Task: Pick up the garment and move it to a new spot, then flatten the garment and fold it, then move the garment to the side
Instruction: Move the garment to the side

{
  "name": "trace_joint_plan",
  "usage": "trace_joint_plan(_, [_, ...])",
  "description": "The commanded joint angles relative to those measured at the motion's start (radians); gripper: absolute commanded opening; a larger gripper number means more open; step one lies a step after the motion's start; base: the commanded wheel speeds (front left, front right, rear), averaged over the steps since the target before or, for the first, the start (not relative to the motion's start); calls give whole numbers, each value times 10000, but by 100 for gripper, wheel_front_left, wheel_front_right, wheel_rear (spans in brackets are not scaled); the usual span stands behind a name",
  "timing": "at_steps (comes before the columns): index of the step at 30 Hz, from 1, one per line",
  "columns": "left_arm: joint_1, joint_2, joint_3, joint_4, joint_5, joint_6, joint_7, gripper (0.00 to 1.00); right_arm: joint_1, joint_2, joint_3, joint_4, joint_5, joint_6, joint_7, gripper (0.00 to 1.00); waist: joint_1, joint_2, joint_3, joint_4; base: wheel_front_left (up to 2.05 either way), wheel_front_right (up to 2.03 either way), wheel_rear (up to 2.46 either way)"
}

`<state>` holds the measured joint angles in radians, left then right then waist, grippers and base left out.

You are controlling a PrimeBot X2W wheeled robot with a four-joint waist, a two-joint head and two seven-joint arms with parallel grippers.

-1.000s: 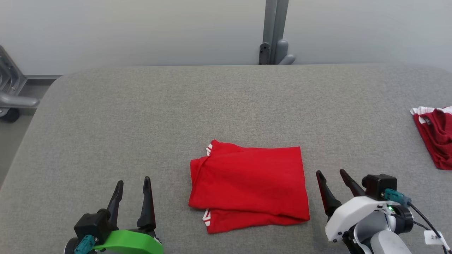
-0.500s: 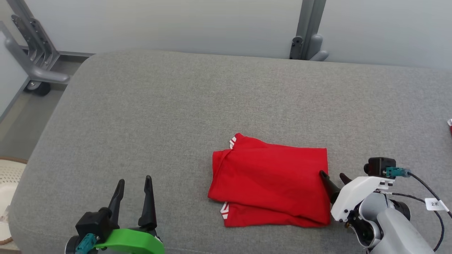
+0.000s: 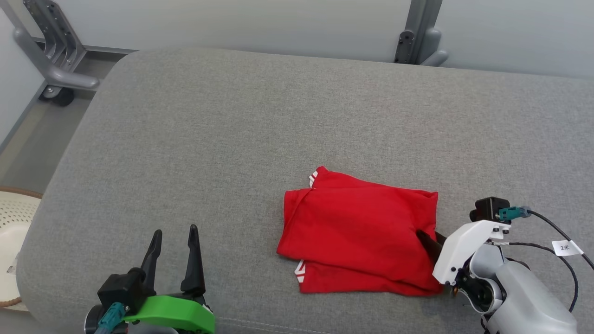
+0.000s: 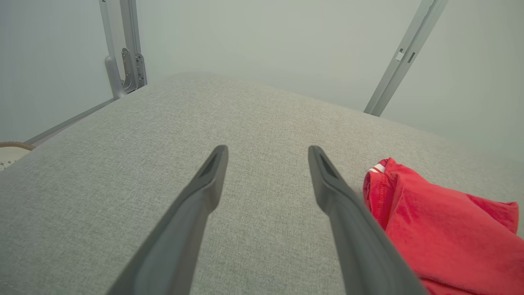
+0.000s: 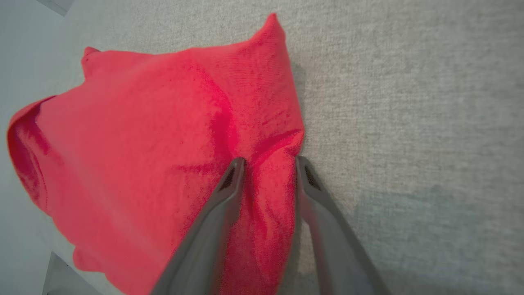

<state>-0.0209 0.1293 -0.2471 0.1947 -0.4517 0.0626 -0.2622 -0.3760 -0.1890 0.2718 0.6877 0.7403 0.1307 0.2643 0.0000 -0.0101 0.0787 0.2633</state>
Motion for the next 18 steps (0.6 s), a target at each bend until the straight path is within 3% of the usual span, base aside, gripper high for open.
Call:
trace_joint_plan(1, [-157,-31,36,-36,61,-41,-27,100,52,20,198,64,103,-2,-45,0,0,101,39,-72,0,0,0])
trace_joint_plan(10, [-251,-96,114,-237,340,-210,-26,100,-560,-645,651,-212,265,-5,-794,0,0,101,265,-867,0,0,0])
trace_joint_plan(18, [-708,-114,-63,-326,586,-392,-26,100,-1218,-1371,492,-130,139,-3,-1031,0,0,101,812,-2482,0,0,0])
